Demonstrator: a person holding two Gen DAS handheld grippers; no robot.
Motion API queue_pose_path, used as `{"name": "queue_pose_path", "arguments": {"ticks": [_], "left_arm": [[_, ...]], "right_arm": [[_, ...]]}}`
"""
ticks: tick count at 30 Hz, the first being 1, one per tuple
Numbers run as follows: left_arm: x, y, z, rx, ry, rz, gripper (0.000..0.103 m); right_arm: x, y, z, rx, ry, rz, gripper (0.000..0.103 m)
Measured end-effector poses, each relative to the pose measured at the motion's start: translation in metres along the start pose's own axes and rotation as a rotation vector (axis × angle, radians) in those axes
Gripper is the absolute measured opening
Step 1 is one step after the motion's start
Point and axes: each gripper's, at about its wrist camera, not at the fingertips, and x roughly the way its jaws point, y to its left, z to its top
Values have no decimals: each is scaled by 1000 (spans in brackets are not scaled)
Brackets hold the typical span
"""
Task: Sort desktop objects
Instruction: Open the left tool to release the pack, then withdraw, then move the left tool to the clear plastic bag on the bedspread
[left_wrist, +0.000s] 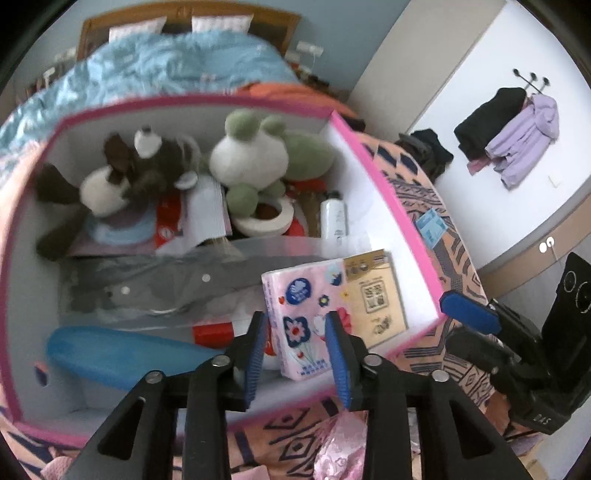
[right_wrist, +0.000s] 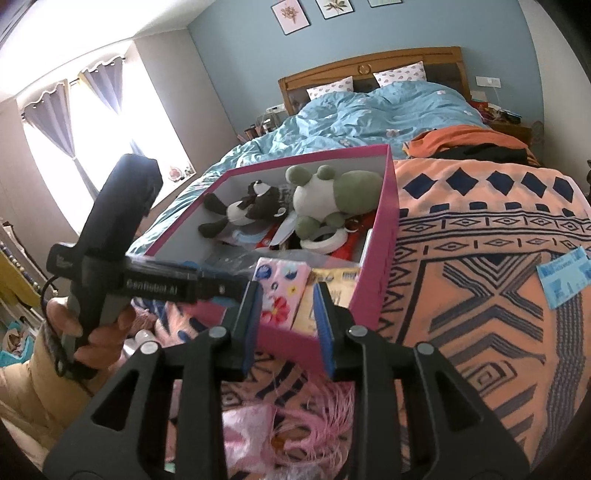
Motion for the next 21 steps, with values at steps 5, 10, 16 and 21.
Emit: {"name": "queue_pose_path", "arguments": {"ticks": [5, 10, 16, 21], "left_arm": [[-36, -33, -24, 131, -125, 48, 46], [-57, -67, -54, 260, -157, 11, 52], [-43, -95, -92, 357, -67, -45, 52], [-20, -109, -114, 393, 13, -57, 52]], "right_arm": [[-21, 9, -16, -5, -16, 25, 43], [-40, 17, -33, -22, -22, 33, 48], [-59, 14, -72, 4, 14, -16, 53], [-73, -1, -103, 90, 24, -61, 54]]}}
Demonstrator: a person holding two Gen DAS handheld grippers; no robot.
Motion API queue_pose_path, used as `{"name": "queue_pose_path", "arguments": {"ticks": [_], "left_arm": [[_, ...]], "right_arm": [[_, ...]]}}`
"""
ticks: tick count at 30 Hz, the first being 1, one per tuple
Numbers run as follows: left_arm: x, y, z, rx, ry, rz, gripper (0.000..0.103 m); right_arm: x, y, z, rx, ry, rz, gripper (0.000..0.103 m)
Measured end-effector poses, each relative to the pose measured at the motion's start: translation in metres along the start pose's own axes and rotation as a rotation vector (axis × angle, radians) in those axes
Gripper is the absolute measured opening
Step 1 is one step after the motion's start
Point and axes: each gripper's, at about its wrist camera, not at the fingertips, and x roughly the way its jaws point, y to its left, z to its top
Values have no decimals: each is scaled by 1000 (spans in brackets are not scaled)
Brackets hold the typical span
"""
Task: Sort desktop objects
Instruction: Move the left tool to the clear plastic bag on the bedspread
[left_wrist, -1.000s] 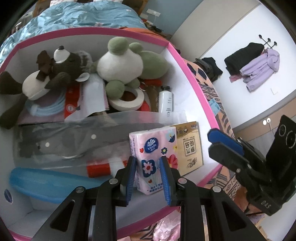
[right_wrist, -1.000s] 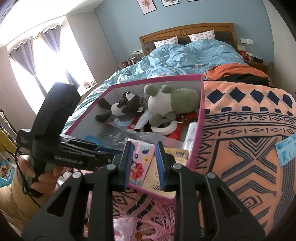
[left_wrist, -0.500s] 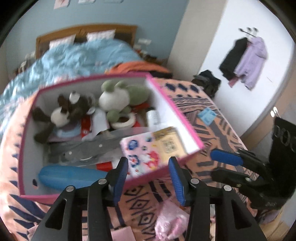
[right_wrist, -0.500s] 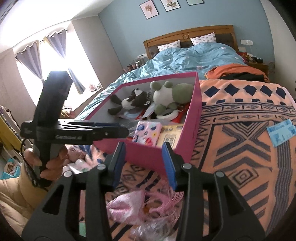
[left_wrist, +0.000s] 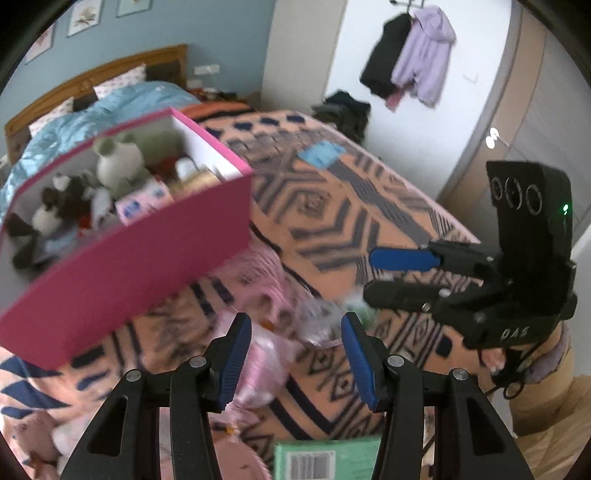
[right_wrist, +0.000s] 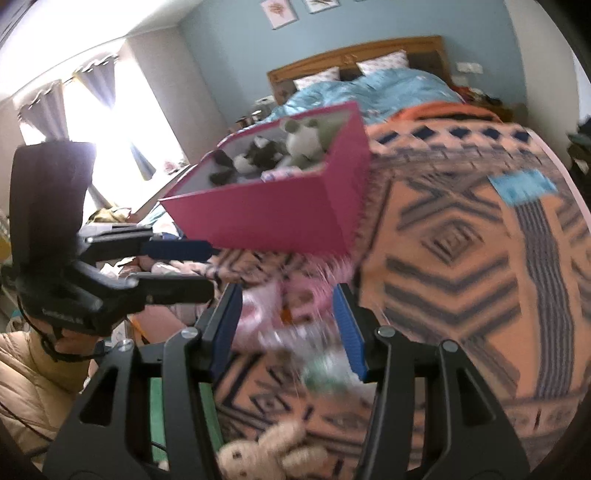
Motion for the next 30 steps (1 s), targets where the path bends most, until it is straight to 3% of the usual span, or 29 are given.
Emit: {"name": "queue_pose_path", "arguments": {"ticks": [5, 13, 30], "left_arm": [[24, -10, -7, 1, 68, -2, 52], [50, -13, -6, 1, 112, 36, 52], [64, -10, 3, -15, 132, 22, 45]], "right_arm": [[-10, -14, -25, 69, 15, -41, 54], [-5, -20, -46, 127, 32, -59, 55], [21, -31, -42, 151, 40, -73, 55]]}}
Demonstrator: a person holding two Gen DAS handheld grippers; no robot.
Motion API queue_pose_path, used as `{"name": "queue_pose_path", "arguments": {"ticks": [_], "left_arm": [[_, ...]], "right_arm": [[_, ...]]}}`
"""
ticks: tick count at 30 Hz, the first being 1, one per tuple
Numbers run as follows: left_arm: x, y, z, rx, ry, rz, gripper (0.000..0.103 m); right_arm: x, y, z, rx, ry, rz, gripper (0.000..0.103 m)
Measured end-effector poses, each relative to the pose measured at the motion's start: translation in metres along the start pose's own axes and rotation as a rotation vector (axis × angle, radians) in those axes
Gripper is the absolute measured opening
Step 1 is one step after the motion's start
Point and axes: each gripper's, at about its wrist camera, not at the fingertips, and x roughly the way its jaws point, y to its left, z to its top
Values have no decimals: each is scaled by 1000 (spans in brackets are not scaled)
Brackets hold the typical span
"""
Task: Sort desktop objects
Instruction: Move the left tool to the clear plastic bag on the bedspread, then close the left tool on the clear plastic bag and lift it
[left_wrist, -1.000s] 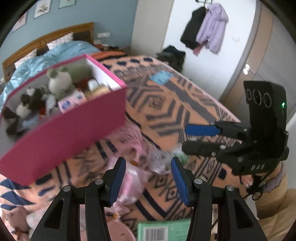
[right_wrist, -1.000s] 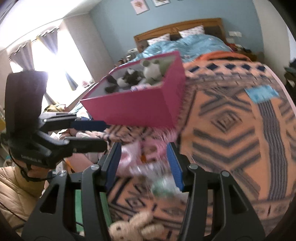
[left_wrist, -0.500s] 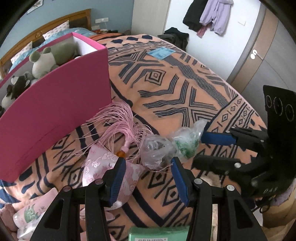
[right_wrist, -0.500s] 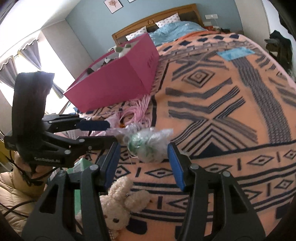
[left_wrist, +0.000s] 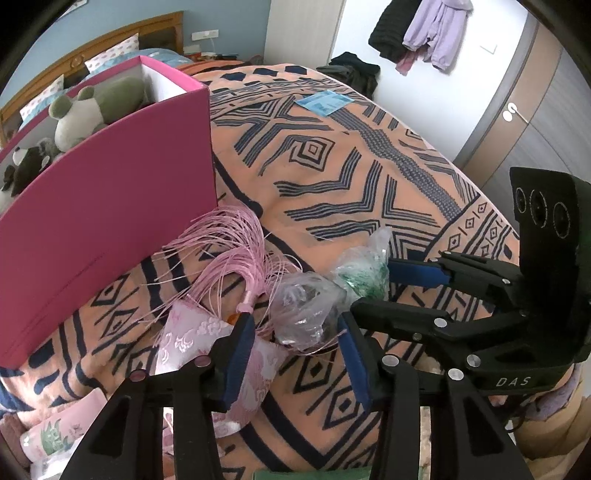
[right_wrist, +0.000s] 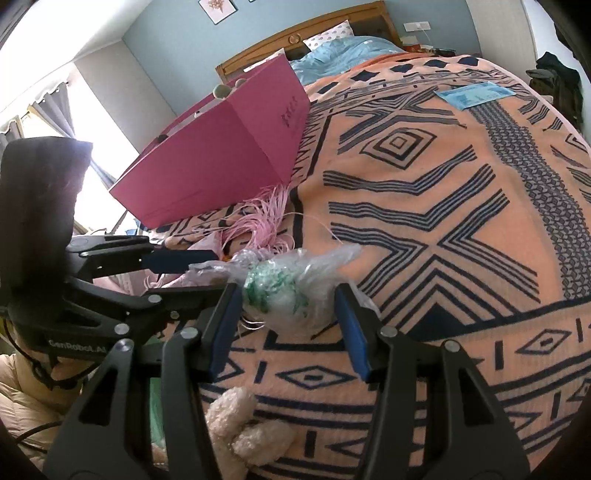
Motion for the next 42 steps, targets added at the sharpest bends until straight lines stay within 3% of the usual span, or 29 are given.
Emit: {"name": "queue_pose_path", "arguments": {"ticks": [6, 9, 11, 12, 18, 20, 22, 25, 30, 42], "left_arm": [[7, 2, 5, -5, 21, -31, 37], [11, 4, 6, -15, 30, -43, 37], [11, 5, 8, -21, 30, -50, 37], [11, 6, 8, -23, 32, -52, 37], [15, 13, 10, -51, 34, -63, 35], [16, 14, 10, -53, 36, -70, 36], [18, 14, 10, -52, 38, -71, 36], [18, 14, 10, -58, 35, -79, 35], [12, 16, 9, -78, 17, -110, 32], [-35, 9, 8, -37, -102, -95, 32]], "right_arm": [[1, 0, 5, -11, 0, 8, 44], [3, 0, 7, -11, 13, 11, 43], [3, -2, 10, 10, 10, 28, 49], [2, -4, 12, 30, 2, 50, 59], [11, -6, 24, 44, 7, 61, 61], [16, -6, 24, 30, 15, 52, 58], [20, -9, 23, 38, 33, 57, 44], [23, -12, 22, 44, 32, 68, 37], [15, -11, 21, 46, 5, 79, 34], [-17, 9, 31, 11, -80, 122, 34]]}}
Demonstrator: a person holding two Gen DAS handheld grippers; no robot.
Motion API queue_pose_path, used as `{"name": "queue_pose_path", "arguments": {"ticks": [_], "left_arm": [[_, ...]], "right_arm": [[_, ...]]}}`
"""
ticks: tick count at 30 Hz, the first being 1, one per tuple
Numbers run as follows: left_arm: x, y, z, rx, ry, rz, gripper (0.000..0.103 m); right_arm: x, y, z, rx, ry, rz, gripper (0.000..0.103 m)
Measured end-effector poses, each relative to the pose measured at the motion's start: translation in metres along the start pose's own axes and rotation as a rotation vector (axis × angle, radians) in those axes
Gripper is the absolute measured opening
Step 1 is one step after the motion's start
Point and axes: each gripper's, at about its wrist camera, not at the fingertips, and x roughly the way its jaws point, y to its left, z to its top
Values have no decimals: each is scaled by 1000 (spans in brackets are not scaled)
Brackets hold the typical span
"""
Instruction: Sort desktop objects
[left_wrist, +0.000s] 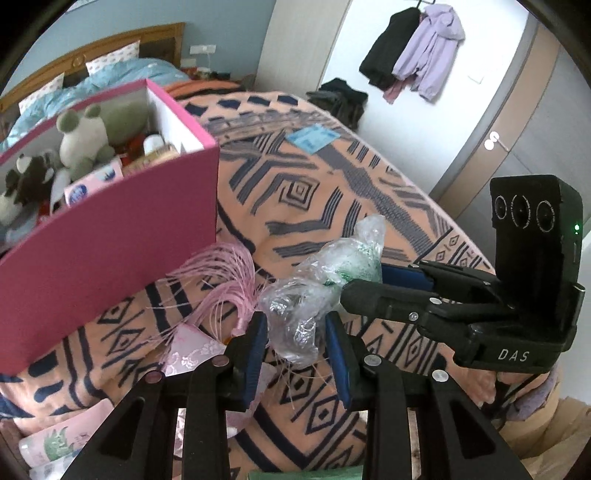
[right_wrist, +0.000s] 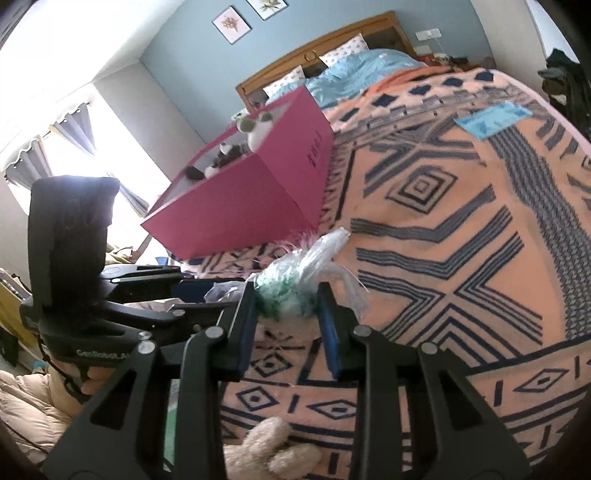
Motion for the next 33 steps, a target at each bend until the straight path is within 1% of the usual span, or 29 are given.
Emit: {"name": "queue_pose_path", "arguments": {"ticks": [7, 18, 26, 33], "left_arm": [[-26, 4, 2, -14, -64, -2, 32], [-59, 17, 2, -37, -139, 54, 32], [-75, 29, 2, -57, -169, 98, 32], [-80, 38, 2, -71, -176, 112, 32]], "right_arm": [[-7, 17, 11, -37, -31, 32, 34], [1, 47, 34, -106, -41, 92, 34], [15, 64, 46, -139, -35, 131, 34], [23, 71, 52, -144, -27, 153, 34]]}}
